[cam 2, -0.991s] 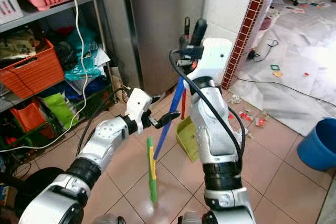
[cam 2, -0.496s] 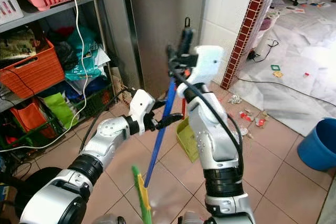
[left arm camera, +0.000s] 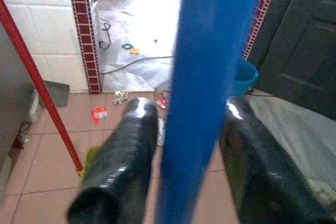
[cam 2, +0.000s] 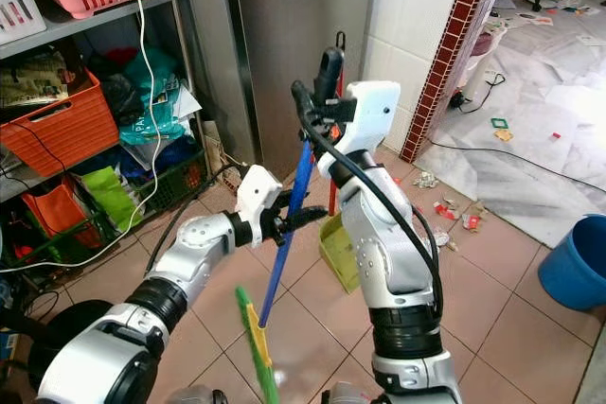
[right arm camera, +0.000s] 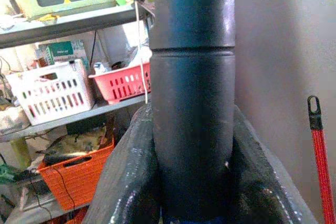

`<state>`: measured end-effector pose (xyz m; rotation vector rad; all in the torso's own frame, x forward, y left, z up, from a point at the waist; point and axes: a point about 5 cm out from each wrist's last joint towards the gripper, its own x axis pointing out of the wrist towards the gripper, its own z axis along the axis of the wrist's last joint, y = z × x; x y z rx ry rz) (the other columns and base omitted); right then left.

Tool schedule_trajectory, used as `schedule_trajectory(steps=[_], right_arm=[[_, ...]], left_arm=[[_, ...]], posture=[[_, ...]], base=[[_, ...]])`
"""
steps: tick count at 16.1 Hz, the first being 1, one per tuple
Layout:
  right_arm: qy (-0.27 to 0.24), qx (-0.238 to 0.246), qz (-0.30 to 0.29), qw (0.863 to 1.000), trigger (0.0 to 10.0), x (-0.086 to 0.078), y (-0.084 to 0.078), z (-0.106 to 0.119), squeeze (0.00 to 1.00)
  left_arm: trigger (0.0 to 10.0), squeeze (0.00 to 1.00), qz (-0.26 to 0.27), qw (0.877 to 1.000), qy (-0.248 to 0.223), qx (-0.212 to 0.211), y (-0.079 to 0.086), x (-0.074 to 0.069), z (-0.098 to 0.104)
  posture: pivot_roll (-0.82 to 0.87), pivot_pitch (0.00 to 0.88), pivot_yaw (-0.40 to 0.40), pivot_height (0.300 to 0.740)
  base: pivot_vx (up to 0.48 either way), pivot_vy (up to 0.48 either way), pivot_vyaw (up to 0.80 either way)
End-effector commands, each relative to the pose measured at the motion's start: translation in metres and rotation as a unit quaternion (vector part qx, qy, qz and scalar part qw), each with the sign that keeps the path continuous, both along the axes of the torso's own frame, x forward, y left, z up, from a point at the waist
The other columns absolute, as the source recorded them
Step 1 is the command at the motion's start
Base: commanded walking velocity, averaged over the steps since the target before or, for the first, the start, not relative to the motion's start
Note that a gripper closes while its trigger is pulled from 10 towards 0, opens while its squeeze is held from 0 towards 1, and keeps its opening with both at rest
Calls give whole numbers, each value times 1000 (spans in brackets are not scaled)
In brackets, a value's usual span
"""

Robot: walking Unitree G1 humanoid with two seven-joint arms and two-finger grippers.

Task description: Sweep floor

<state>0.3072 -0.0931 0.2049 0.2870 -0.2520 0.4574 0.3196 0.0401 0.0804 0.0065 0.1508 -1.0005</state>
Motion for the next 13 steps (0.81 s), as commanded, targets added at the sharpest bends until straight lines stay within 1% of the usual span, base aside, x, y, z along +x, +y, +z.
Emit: schedule_trajectory(steps=[1,4,9,12,13], right_arm=[[-21,7,12,1000,0,-4,2,10,0],[-16,0,28,999,0,-5,3,7,0],[-15,-5,35,999,0,-7,2,5,0],[-17,-18,52,998,0,-10,6,3,0],[-18,-27,55,998,10000,-10,7,3,0]], left_arm=[[0,0,0,1000,-11,6,1,4,4],[0,0,11,1000,-20,7,4,6,6],[0,0,8,1000,-23,8,3,6,6],[0,0,11,999,-38,12,3,8,8],[0,0,1,999,-44,18,2,6,7]], posture=[[-179,0,20,740],[-178,0,18,740],[-182,0,19,740],[-180,0,19,740],[-180,0,19,740]], base=[[0,0,0],[0,0,0],[0,0,0],[0,0,0],[0,0,0]])
